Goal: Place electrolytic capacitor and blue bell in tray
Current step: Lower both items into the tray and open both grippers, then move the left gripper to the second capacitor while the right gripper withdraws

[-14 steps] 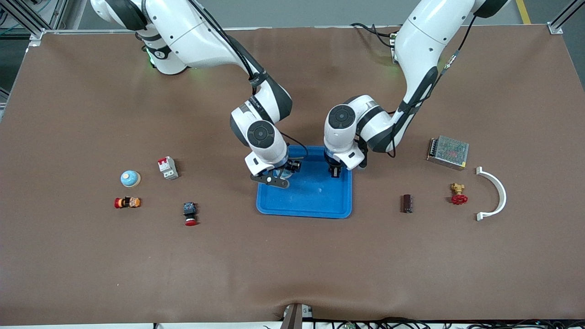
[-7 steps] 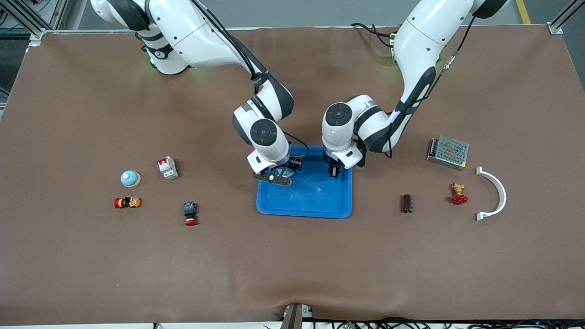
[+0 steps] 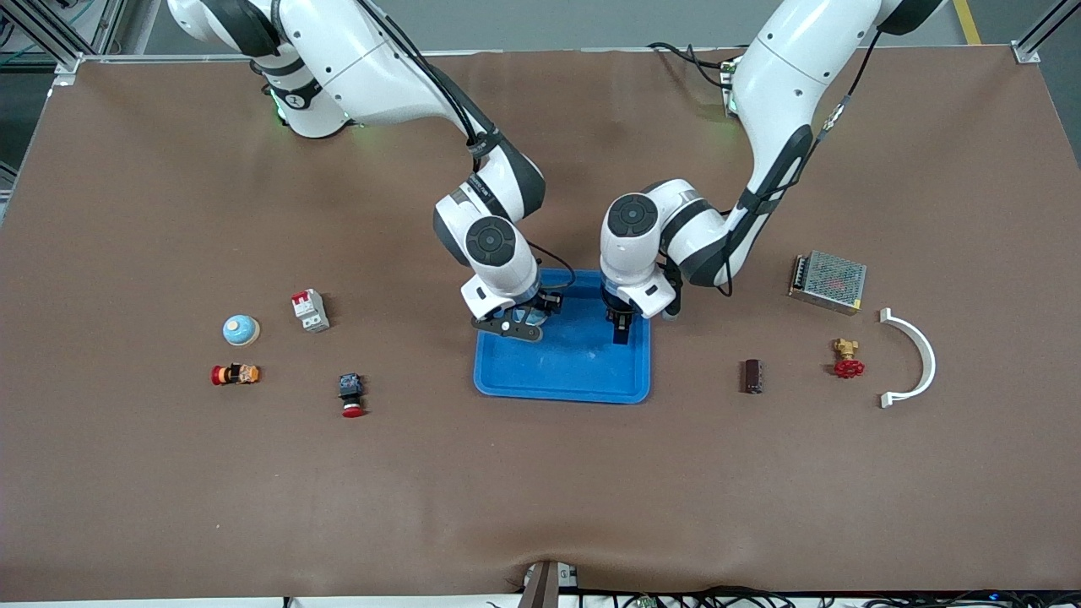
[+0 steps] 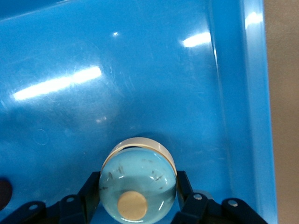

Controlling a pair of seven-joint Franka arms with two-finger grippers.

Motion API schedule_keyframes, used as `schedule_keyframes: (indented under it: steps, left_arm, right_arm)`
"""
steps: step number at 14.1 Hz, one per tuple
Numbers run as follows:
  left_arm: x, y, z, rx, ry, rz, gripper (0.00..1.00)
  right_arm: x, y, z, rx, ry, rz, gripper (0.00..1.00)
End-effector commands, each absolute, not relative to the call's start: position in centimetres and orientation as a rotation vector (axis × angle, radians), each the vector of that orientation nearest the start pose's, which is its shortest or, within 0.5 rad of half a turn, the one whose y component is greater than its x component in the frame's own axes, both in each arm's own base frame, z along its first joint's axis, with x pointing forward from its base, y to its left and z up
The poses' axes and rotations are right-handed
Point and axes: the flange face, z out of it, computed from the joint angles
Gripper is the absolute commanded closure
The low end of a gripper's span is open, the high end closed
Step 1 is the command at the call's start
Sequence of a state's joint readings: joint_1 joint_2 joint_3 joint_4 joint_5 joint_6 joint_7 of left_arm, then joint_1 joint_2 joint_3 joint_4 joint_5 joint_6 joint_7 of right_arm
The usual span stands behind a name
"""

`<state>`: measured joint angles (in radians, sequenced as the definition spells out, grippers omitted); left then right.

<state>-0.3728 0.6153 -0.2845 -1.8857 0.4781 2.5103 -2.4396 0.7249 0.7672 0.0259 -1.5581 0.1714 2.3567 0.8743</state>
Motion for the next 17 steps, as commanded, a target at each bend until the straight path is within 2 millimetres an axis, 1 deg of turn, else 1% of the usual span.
schedule_keyframes:
  steps: [1, 2, 4, 5, 7, 9, 11, 12, 14, 15, 16, 17]
  left_arm:
    - [52.2, -37.0, 22.5, -2.408, -2.083, -0.269, 0.00]
    - [52.8, -36.6, 23.2, -2.396, -2.065, -0.273, 0.00]
    - [54.7, -34.3, 24.8, -2.376, -2.033, -0.233, 0.00]
    - [55.6, -33.4, 25.9, -2.382, -2.023, -0.189, 0.00]
    - [56.5, -31.4, 27.6, -2.411, -1.941, -0.152, 0.00]
    - [57.6, -29.1, 28.3, -2.458, -1.871, -0.154, 0.00]
    - [58.8, -27.0, 28.6, -2.520, -1.784, -0.156, 0.00]
    - [59.5, -25.6, 28.6, -2.549, -1.734, -0.155, 0.00]
    - [60.7, -23.2, 29.1, -2.633, -1.580, -0.147, 0.00]
    - [61.2, -22.4, 29.5, -2.677, -1.478, -0.139, 0.00]
    - [61.8, -21.5, 30.0, -2.708, -1.411, -0.137, 0.00]
    - [62.5, -20.5, 30.8, -2.735, -1.350, -0.139, 0.00]
  right_arm:
    - [51.4, 48.4, 19.4, -3.000, 0.390, 0.099, 0.42]
    - [51.3, 48.4, 19.4, -3.002, 0.386, 0.098, 0.41]
    - [51.2, 48.5, 19.3, -3.003, 0.384, 0.100, 0.40]
    - [51.3, 48.4, 19.2, -3.004, 0.386, 0.101, 0.37]
    - [51.4, 48.4, 19.3, -3.000, 0.386, 0.095, 0.28]
    - [51.4, 48.5, 19.4, -2.999, 0.386, 0.093, 0.00]
    - [51.4, 48.5, 19.6, -2.998, 0.383, 0.091, 0.00]
    - [51.5, 48.6, 19.9, -2.994, 0.384, 0.090, 0.00]
    - [51.6, 48.7, 20.6, -2.992, 0.377, 0.091, 0.00]
    - [51.6, 48.7, 21.6, -2.989, 0.371, 0.090, 0.00]
    - [51.4, 48.8, 22.8, -3.000, 0.364, 0.114, 0.00]
    - [51.5, 48.7, 24.4, -3.010, 0.361, 0.138, 0.00]
